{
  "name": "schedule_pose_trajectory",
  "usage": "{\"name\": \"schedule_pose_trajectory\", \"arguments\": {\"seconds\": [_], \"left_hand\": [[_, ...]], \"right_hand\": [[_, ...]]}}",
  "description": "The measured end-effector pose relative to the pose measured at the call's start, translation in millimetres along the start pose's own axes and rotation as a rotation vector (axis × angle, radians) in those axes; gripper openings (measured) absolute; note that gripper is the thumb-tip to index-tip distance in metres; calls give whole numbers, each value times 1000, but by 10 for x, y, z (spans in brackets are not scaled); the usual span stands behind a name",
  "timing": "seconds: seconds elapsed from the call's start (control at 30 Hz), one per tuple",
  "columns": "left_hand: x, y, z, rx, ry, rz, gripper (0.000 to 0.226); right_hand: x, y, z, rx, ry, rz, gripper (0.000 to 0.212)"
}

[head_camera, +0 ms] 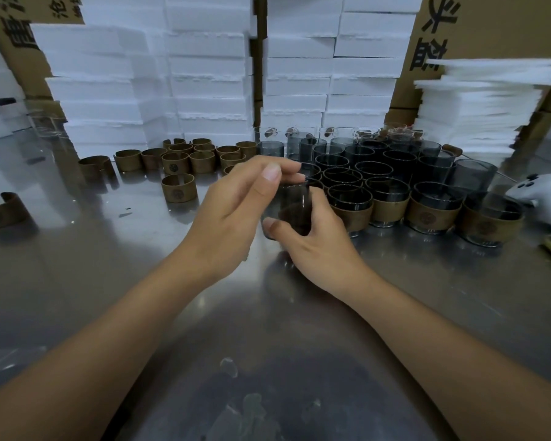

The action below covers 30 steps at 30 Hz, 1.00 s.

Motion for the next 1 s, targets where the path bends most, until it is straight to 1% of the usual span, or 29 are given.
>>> {"name": "schedule_pose_trajectory", "arguments": {"seconds": [0.07, 0.17, 0.33, 0.43, 0.5, 0.63, 0.7, 0.8, 0.83, 0.9, 1.0], "left_hand": [[12, -18, 6, 34, 19, -12, 30], [2, -55, 14, 100, 36, -7, 29], [-93, -131, 21, 190, -21, 73, 24], [-168, -128, 19, 166, -86, 99, 19], [-216, -111, 20, 127, -149, 100, 20], [-253, -91, 13, 61, -213, 109, 25], [-241, -66, 8, 37, -255, 45, 32], [-231, -52, 10, 65, -346, -109, 62], [-239, -58, 11, 75, -379, -142, 68], [-261, -61, 6, 69, -426, -179, 72], [-278, -38, -10, 22, -455, -185, 67]], "right_hand": [[13, -14, 8, 24, 16, 12, 32], [30, -28, 19, 60, 32, 26, 34], [47, -46, 26, 92, 47, 54, 30], [45, -42, 22, 86, 43, 55, 31], [44, -37, 20, 87, 42, 55, 31], [36, -36, 17, 91, 39, 64, 31], [19, -38, 10, 81, 25, 66, 33], [-33, -13, -17, 39, -20, 57, 39], [-48, -7, -27, 30, -36, 55, 40], [-67, -4, -38, 22, -58, 56, 41], [-63, -1, -40, 8, -73, 60, 46]]}}
Point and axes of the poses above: each hand's wrist, its own z-axis towards the middle knuckle, its own y-axis out of the palm, x = y × z, the point moved 4 cm from there along z, towards the middle knuckle, and after that the axes turned 5 degrees about -z, right-handed, at the moved point
